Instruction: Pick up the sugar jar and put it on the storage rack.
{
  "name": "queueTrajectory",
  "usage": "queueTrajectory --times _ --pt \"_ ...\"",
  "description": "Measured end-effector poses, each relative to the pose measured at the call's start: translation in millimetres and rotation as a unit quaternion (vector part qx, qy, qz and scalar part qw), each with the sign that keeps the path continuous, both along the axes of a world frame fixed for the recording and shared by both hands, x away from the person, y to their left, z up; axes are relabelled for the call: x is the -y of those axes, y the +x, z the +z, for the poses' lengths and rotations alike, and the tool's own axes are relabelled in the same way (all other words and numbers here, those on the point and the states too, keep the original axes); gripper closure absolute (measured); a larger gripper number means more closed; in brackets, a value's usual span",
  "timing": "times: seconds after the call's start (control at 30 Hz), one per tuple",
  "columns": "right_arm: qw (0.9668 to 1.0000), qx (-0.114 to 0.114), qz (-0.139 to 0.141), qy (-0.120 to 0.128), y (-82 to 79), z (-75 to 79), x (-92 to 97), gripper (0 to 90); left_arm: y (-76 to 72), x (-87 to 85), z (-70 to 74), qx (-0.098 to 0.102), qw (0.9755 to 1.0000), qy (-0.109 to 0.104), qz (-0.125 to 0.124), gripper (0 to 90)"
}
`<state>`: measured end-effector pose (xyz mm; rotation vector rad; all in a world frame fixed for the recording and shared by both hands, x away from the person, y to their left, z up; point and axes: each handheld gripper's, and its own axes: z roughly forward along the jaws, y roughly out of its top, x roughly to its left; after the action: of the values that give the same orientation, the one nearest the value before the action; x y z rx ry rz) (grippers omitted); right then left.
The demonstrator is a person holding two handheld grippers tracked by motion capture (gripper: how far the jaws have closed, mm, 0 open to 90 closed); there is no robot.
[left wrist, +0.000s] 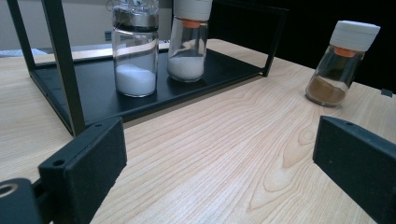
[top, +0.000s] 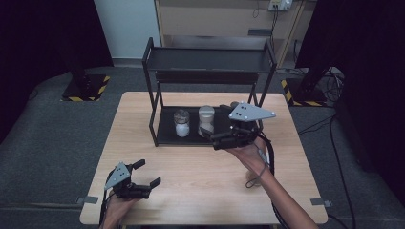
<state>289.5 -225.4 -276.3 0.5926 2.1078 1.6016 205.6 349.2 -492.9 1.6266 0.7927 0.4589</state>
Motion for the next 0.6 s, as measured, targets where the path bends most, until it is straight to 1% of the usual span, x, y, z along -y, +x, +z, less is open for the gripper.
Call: queueTrajectory --times 0.13,0.23,0.33,0.47,0.6 --pt "0.9999 0.011 0.007 -0.005 -12.9 0.6 7.1 8.1 0.4 -0.6 -0.5 -0.002 1.0 -0.003 0.0 1.5" --pt "0.9999 0.012 0.011 -0.007 -21.3 -0.7 13.7 8.1 0.1 -1.5 -1.1 -0.003 1.0 -0.008 0.001 1.4" --pt "0.9998 0.011 0.013 -0.003 -29.1 -4.5 23.3 8.1 0.2 -1.9 -1.5 -0.003 1.0 -0.009 0.001 1.4" --pt "0.9997 0.02 0.01 0.003 -43.3 -9.1 36.8 8.3 0.3 -1.5 -1.3 -0.003 1.0 -0.009 0.001 1.4" --pt "0.9996 0.027 0.002 0.011 -56.6 -13.6 51.6 8.3 0.6 -3.2 -2.5 -0.006 0.9998 -0.018 0.002 1.0"
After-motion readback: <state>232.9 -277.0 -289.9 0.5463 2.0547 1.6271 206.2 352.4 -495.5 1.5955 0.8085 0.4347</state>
